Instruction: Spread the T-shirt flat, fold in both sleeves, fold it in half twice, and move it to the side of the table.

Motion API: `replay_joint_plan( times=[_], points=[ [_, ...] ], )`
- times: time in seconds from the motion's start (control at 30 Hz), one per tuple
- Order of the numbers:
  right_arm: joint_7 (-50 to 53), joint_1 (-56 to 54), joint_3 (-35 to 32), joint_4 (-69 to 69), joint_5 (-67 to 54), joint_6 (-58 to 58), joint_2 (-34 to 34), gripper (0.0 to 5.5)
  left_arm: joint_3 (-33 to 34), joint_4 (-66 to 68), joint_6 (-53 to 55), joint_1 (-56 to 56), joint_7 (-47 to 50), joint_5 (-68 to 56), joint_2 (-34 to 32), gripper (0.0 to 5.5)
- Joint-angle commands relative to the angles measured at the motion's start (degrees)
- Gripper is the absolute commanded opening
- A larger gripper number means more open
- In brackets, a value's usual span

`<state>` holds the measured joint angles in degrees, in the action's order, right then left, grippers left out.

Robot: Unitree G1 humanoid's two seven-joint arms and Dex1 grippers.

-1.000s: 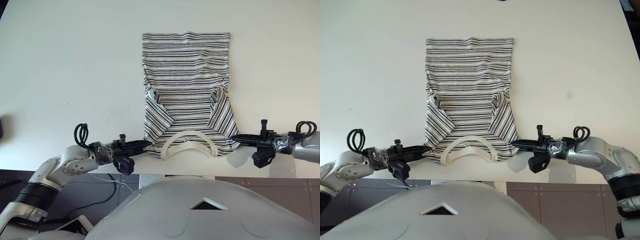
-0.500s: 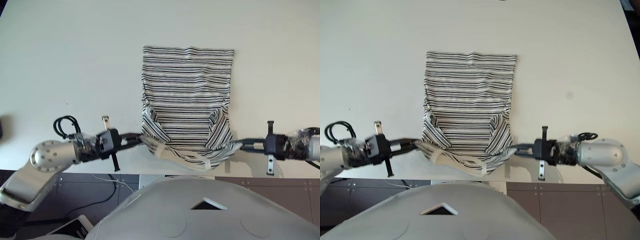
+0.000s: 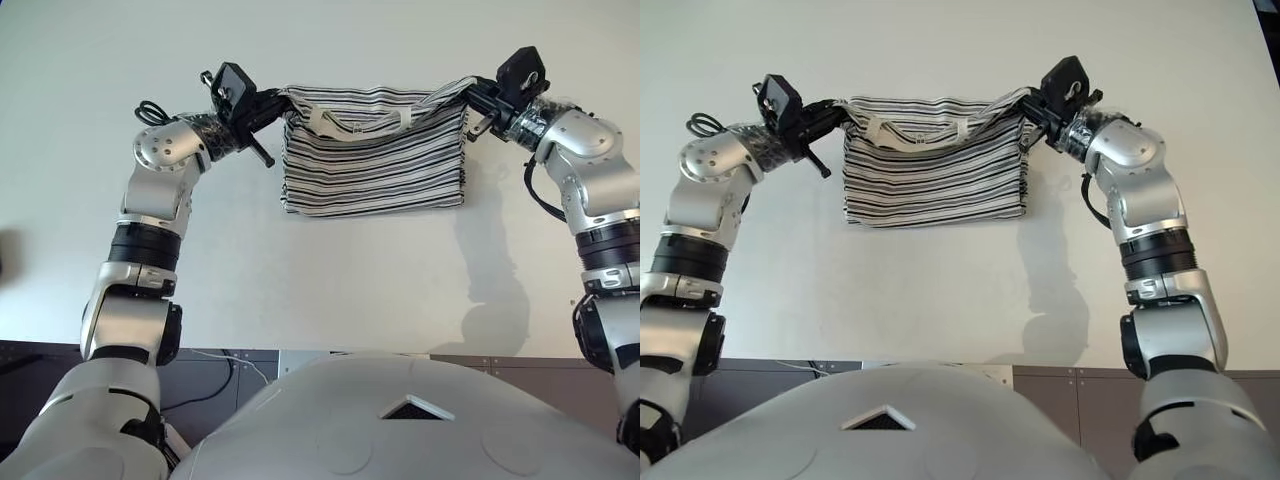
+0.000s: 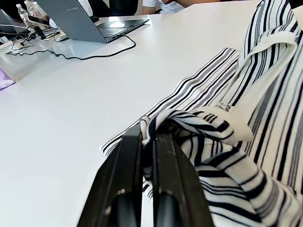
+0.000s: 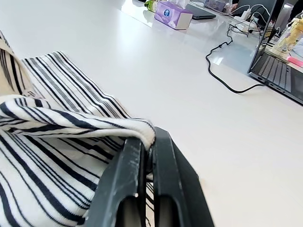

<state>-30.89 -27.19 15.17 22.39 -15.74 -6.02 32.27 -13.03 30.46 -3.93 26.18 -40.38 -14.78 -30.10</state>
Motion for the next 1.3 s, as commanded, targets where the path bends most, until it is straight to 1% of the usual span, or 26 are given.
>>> replay_joint_plan(
  times=[0.03, 0.13, 0.23, 0.3, 0.33, 0.47, 0.53, 0.63, 0.73, 0.87, 1.0, 1.07, 1.13, 1.2, 1.3],
  points=[
    [1.1, -3.4, -2.6, 5.3, 4.0, 1.8, -2.3, 0.1, 1.5, 12.4, -6.2, 6.8, 0.6, 4.5, 4.0, 0.12],
    [1.2, -3.7, -3.5, 7.6, 6.5, 2.6, -3.5, 0.1, 2.3, 18.8, -10.2, 9.1, 1.5, 7.1, 6.5, 0.12],
    [1.6, -3.7, -2.6, 10.6, 10.2, 4.9, -5.3, 0.1, 2.3, 25.6, -12.8, 10.5, 4.5, 10.8, 8.0, 0.12],
    [2.6, -4.6, -2.2, 13.6, 12.7, 7.2, -7.1, 0.54, 2.1, 28.9, -14.4, 10.5, 6.0, 13.0, 8.8, 0.1],
    [3.0, -5.0, -2.2, 15.0, 13.8, 8.2, -8.0, 0.66, 2.2, 30.2, -15.2, 10.6, 6.7, 13.8, 9.2, 0.35],
    [5.7, -7.3, -2.6, 20.2, 17.2, 10.5, -10.9, 1.34, 3.7, 34.3, -16.6, 12.4, 10.6, 15.6, 10.1, 0.88],
    [8.1, -10.3, -3.1, 25.5, 19.0, 11.4, -11.8, 1.68, 5.1, 36.8, -15.4, 14.7, 13.8, 16.1, 10.4, 1.13],
    [11.4, -15.4, -3.0, 36.6, 21.8, 12.6, -13.5, 2.23, 6.1, 40.3, -13.5, 17.4, 16.2, 17.0, 11.3, 1.13],
    [14.5, -19.5, -3.6, 44.9, 23.4, 12.6, -15.6, 2.23, 6.9, 42.5, -11.2, 19.4, 16.9, 17.6, 12.9, 1.13],
    [18.5, -21.7, -3.2, 50.0, 26.3, 12.1, -16.3, 2.23, 7.5, 44.0, -9.3, 19.6, 20.4, 19.3, 13.0, 1.13],
    [21.3, -23.7, -0.1, 49.7, 31.7, 18.4, -14.3, 2.23, 14.6, 42.0, -11.0, 19.4, 22.7, 14.2, 10.0, 1.13],
    [18.7, -25.9, 2.1, 49.9, 34.7, 21.2, -13.9, 2.23, 18.9, 39.1, -12.1, 17.9, 23.1, 10.8, 8.2, 1.13],
    [16.3, -27.1, 5.5, 51.6, 38.9, 20.2, -13.3, 2.23, 22.1, 35.9, -12.7, 16.1, 23.3, 8.0, 8.4, 1.13],
    [12.7, -26.4, 8.6, 53.7, 42.7, 17.8, -12.1, 2.23, 24.1, 30.8, -12.5, 13.1, 24.0, 5.6, 10.3, 1.13],
    [9.2, -24.6, 10.9, 55.5, 45.9, 15.5, -9.4, 2.23, 25.1, 21.3, -10.8, 7.8, 25.8, 3.5, 13.6, 1.13]
  ],
)
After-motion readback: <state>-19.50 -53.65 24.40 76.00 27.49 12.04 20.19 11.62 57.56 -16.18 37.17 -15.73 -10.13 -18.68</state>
